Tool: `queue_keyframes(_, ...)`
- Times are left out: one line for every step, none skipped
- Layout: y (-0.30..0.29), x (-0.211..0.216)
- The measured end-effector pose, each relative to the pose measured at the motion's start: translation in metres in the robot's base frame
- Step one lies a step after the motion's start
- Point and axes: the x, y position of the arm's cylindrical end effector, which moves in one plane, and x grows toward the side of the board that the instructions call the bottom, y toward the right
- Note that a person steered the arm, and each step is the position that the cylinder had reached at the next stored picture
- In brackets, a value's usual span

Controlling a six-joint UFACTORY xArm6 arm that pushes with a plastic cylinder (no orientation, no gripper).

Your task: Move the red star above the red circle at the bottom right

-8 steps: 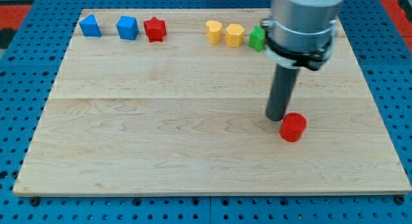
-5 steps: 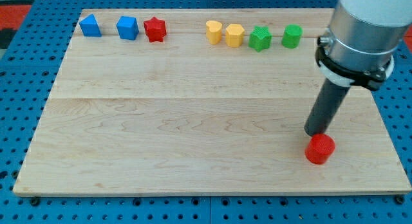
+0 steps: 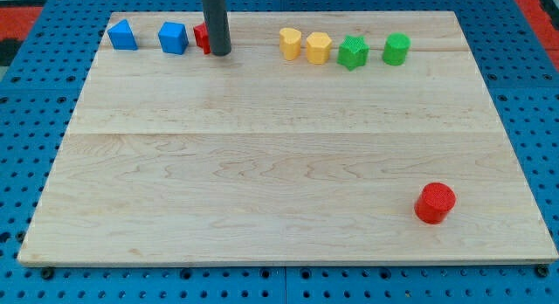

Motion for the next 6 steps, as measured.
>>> queue_keyframes(0.025,-0.035)
queue_keyframes(0.024,-0.071)
queue_keyframes(-0.027,-0.072)
queue_keyframes(-0.046,-0.034)
queue_keyframes(0.019,0.005)
queue_keyframes(0.041,0.011)
